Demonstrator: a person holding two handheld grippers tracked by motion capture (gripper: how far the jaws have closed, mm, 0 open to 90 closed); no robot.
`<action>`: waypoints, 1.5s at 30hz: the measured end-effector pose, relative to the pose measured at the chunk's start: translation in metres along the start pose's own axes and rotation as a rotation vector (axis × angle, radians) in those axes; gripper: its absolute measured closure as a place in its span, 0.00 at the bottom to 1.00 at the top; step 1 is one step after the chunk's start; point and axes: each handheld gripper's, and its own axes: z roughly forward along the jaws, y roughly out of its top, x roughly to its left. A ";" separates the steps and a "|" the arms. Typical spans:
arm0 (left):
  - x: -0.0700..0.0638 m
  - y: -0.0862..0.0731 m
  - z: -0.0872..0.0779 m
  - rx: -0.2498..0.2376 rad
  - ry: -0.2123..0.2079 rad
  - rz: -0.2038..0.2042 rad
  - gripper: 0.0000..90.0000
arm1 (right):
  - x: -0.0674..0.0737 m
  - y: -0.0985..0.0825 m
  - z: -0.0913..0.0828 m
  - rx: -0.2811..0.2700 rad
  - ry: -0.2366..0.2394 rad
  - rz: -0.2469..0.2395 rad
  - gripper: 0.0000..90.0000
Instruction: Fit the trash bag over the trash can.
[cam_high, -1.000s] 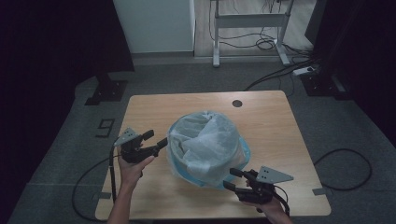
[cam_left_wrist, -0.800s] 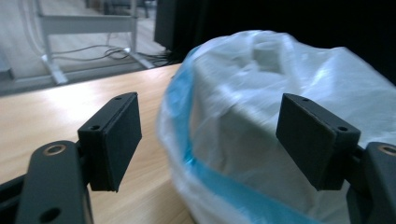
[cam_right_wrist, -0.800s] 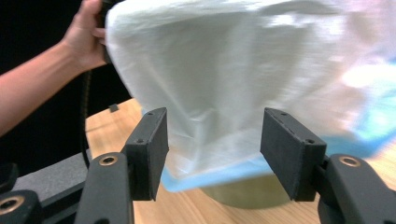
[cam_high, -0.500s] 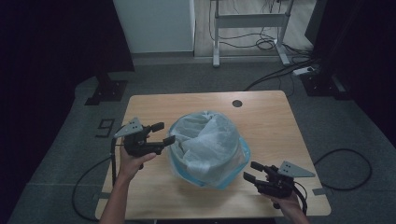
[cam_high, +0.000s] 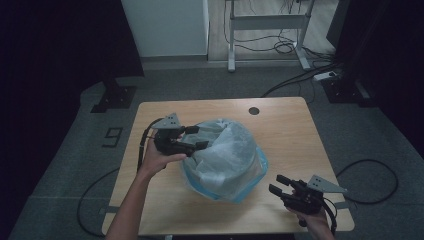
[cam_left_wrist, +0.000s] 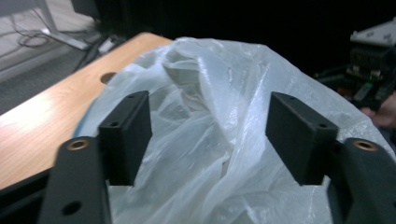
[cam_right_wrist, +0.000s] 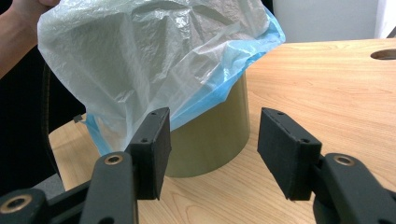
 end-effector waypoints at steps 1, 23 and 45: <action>-0.001 0.003 0.003 0.022 -0.005 0.012 0.39 | 0.000 0.000 -0.001 0.001 -0.002 0.002 0.49; -0.008 0.041 0.061 0.277 -0.093 0.131 0.49 | -0.002 -0.002 -0.005 -0.013 -0.002 0.035 0.51; -0.024 0.046 0.113 0.530 -0.064 0.186 0.44 | -0.003 -0.001 -0.008 -0.009 -0.008 0.033 0.52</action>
